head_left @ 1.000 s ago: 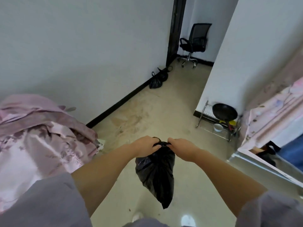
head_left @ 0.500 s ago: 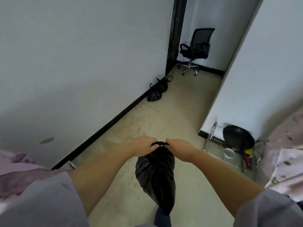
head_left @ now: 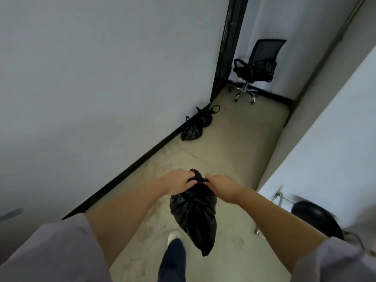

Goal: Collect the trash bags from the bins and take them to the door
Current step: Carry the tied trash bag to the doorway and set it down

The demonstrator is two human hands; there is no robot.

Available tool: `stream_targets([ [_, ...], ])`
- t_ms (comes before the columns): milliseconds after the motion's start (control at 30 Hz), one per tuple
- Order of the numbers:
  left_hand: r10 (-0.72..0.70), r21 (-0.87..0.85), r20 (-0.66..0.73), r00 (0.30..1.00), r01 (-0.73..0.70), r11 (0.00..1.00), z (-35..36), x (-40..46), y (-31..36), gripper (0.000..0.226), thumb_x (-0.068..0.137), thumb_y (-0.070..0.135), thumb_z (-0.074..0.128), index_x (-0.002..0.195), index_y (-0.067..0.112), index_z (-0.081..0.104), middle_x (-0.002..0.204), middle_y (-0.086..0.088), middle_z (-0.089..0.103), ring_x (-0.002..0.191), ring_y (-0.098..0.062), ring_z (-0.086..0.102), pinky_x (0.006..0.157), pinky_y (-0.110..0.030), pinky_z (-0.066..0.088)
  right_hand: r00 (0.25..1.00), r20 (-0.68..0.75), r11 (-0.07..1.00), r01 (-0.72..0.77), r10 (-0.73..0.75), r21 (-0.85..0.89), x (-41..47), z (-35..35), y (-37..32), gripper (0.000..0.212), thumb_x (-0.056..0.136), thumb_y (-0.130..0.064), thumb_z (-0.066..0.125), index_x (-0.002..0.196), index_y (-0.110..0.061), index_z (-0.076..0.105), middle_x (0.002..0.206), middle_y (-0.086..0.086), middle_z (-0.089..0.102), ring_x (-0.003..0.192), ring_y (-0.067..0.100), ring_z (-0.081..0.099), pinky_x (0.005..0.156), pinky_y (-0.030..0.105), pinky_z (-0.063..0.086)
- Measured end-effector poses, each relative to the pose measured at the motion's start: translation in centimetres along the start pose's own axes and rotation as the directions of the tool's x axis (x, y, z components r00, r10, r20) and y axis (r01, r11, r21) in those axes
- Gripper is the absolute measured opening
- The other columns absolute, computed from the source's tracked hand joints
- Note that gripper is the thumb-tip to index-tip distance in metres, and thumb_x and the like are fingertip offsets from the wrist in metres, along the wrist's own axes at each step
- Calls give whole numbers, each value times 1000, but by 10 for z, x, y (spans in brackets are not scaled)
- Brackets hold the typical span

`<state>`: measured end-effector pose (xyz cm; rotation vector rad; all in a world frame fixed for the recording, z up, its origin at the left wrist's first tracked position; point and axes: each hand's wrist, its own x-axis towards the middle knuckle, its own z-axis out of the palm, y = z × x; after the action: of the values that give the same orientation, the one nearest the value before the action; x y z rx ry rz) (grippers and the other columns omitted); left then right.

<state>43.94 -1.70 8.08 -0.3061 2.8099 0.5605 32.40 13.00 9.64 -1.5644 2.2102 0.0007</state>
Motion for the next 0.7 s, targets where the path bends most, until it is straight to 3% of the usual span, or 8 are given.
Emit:
stream_targets([
  [167,-8,-31,-20,1000,8,1000,-45,103,-62,33,101,31,34,100,4,54,99,-15,63,89,-30,57,73,-34,39,1000,-13,1000,-11,12,2,113,-46,54,22,102,-32,29,89,-15,33,88,15,53,76,24,46,64,32,30],
  [333,-39,-45,13,999,40,998,-112,198,-118,32,102,29,33,103,4,53,104,-17,62,95,-31,57,75,-33,37,999,-47,997,-24,27,69,215,-100,99,23,102,-33,32,88,-16,35,97,18,59,84,32,55,65,33,30],
  [467,-47,-36,14,999,48,998,-148,262,-159,34,100,33,34,109,8,55,106,-14,64,97,-31,59,82,-36,44,998,-34,994,-43,46,101,283,-136,128,22,102,-31,32,85,-17,34,94,17,58,77,23,47,65,31,29],
  [633,-99,-69,15,995,100,993,-180,336,-212,33,101,29,36,107,2,55,106,-18,62,95,-32,58,74,-31,35,1000,-18,993,18,-16,119,376,-171,163,19,102,-27,34,83,-24,34,108,21,61,94,32,58,66,27,27],
  [700,-119,-106,9,993,120,987,-191,371,-238,33,101,29,37,106,3,56,104,-17,62,94,-30,58,73,-30,35,999,-20,992,40,-38,121,419,-179,180,16,102,-26,35,88,-23,43,108,20,62,95,33,59,66,28,30],
])
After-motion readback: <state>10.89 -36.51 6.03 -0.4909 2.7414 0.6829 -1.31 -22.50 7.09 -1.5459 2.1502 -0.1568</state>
